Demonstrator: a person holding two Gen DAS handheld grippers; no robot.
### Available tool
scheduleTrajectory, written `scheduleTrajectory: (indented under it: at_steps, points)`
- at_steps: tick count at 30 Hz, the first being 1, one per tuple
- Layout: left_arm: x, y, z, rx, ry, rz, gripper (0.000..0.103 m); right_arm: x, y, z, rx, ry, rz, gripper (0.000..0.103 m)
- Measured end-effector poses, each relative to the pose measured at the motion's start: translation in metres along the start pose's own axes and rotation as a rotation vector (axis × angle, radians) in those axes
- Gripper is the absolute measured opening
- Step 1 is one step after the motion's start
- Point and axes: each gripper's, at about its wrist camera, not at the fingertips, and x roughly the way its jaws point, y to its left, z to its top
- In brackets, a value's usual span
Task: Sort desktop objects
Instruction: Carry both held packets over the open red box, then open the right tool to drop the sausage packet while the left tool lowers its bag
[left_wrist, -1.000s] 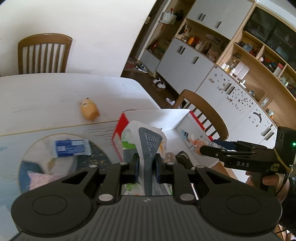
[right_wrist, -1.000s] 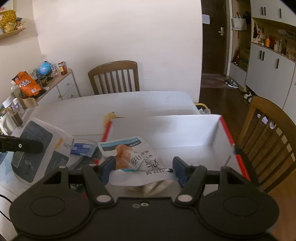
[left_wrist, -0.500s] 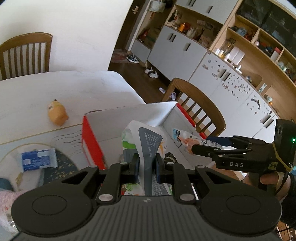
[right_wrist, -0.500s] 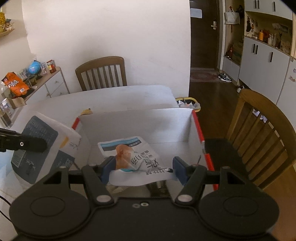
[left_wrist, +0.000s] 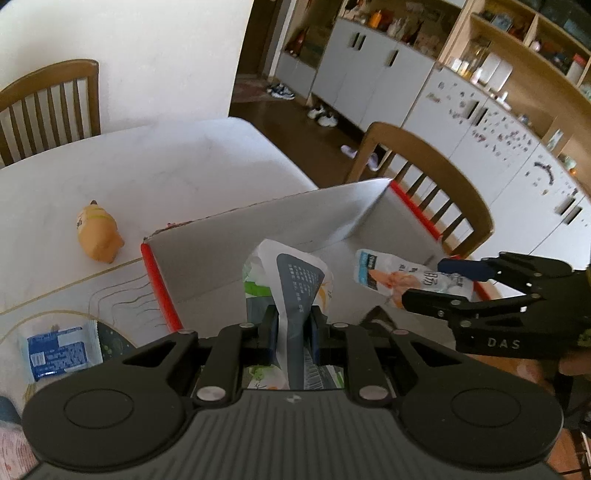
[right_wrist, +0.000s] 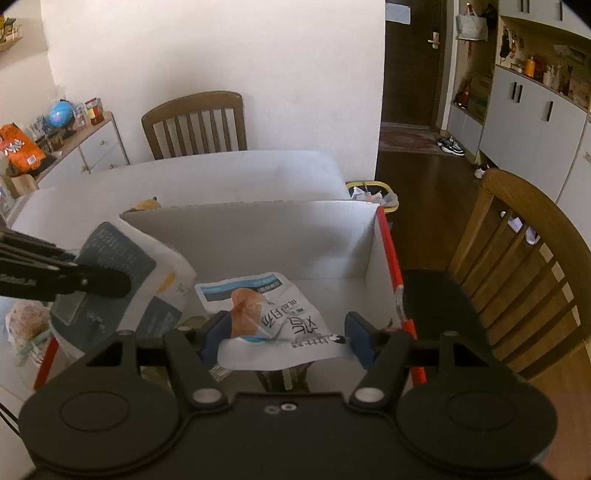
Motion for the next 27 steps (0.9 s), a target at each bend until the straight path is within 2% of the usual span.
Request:
scheduleTrajectory:
  at_steps: [13, 27]
  points:
    - [0.036, 0.000, 0.017, 0.027, 0.062, 0.046, 0.016, 0.039, 0.010, 0.002, -0.088, 0.084, -0.030, 0.067]
    - [0.061, -0.006, 0.021, 0.088, 0.144, 0.082, 0.016, 0.065, 0.014, -0.003, -0.140, 0.163, -0.049, 0.067]
